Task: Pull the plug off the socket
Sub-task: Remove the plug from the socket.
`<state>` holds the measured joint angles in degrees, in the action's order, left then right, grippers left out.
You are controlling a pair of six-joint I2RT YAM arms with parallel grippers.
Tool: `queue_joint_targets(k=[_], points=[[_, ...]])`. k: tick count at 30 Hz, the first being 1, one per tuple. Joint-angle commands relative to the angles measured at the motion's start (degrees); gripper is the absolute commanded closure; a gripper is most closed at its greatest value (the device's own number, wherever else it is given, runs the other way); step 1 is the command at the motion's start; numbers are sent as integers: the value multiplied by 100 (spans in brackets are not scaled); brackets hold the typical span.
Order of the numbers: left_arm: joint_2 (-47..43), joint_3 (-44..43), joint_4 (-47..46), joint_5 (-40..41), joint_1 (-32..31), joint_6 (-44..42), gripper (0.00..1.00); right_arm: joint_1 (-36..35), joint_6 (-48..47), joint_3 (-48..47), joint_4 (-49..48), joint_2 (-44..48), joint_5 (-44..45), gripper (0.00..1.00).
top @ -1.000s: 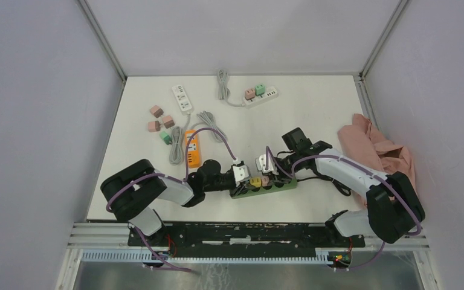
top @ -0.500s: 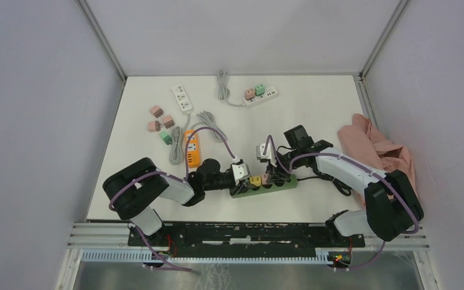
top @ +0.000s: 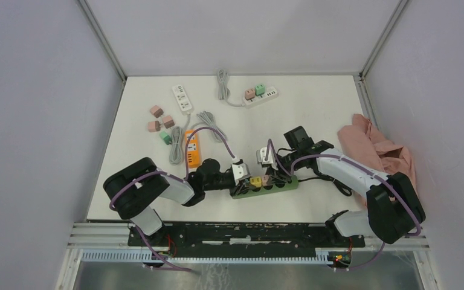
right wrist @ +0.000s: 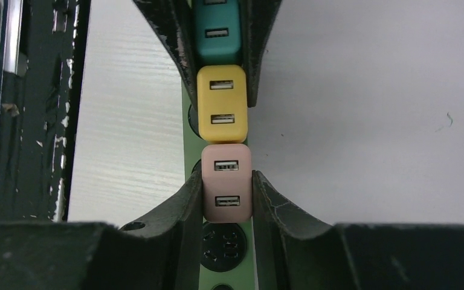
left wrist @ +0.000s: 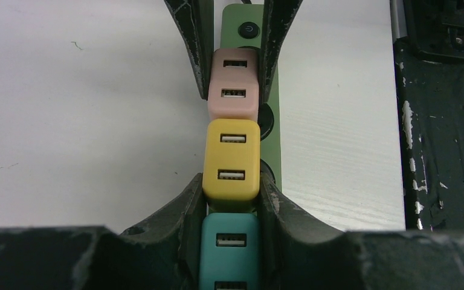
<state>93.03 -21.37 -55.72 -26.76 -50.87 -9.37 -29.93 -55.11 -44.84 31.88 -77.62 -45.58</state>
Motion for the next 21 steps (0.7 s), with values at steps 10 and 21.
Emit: queue_joint_targets(k=[10, 21], points=[[122, 84, 355, 273, 80, -8, 97, 528, 1159, -238, -455, 306, -632, 100], [95, 65, 352, 179, 130, 1, 97, -213, -552, -290, 685, 88, -857, 100]])
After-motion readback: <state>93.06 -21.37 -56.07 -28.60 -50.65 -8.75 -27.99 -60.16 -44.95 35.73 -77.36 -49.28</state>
